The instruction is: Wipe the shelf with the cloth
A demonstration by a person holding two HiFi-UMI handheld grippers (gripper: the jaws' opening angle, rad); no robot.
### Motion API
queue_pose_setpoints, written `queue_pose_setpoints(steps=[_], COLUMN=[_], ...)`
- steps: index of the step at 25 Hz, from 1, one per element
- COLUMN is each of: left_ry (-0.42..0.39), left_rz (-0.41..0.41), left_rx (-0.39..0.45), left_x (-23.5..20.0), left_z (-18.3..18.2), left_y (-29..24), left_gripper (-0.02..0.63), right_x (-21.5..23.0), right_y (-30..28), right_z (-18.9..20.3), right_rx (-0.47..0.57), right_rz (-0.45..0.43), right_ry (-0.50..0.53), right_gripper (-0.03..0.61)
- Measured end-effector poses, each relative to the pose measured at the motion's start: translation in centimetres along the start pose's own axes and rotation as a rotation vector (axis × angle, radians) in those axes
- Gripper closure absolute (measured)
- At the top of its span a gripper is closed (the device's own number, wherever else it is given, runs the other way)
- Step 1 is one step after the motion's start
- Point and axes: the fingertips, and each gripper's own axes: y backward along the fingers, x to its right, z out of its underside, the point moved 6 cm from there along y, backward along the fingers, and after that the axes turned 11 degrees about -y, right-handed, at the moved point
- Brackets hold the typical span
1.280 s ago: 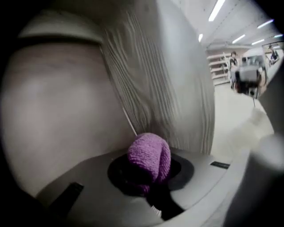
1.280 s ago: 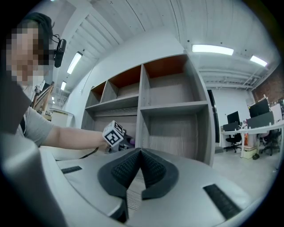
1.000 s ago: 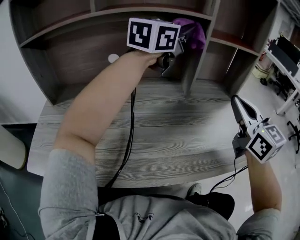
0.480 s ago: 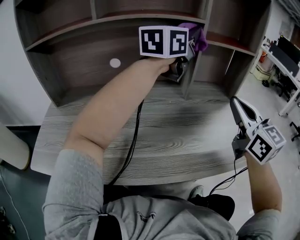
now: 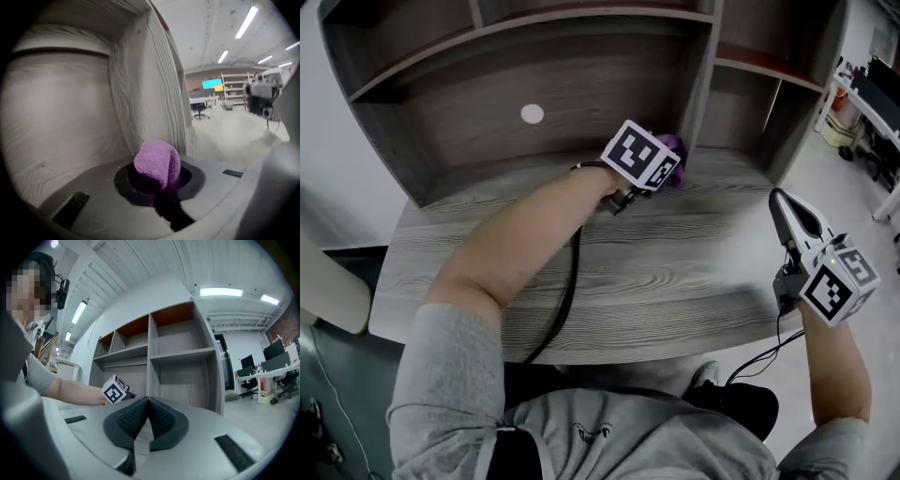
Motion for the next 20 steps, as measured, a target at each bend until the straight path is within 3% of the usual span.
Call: queue_pose_setpoints(steps=[2,5,7,9,12,16,18,20], left_ry=[-0.037,-0.061,-0.045,0.003,0.129,0.285,0.32,0.367], left_rz=[0.033,0.074,0.073,0.009,-0.227,-0.662,-0.898,-1.103], left_rx=[-0.094,-0.147,-0.154,-0.117,0.02,0.229,0.272,0.262], left_x=[0.7,0.6,0.3,-0.6,-5.9,-15.8,-19.4,-22.1], left_z=[2.0,2.2,1.9,1.8,2.7,6.1,7.9,9.8], left_y=[-1.7,-2.3,-2.4,-1.3,6.1,24.6,33.4,40.1], left_gripper=[0.541,0.541,0.541,0.538,0.538,0.54,0.539,0.538], right_x=[0.0,0.1,0.2,0.0,-1.2,-2.7,-3.2,-3.8], right_y=[-0.1,-0.5,-0.8,-1.1,-1.8,-2.6,-3.4,-4.4], right_z=[0.0,-0.2,-0.2,0.1,0.4,0.2,-0.1,-0.3], right_rx=[-0.005,-0.011,-0.004,0.007,0.011,0.009,0.019,0.033], right_rz=[-0.007,-0.021,-0.029,-0.038,-0.059,-0.084,-0.104,-0.127], right_ry=[0.003,0.002,-0.005,-0.011,-0.004,-0.004,-0.007,-0.005], right_gripper=[0.563,0.564,0.565,0.565,0.565,0.565,0.564,0.563])
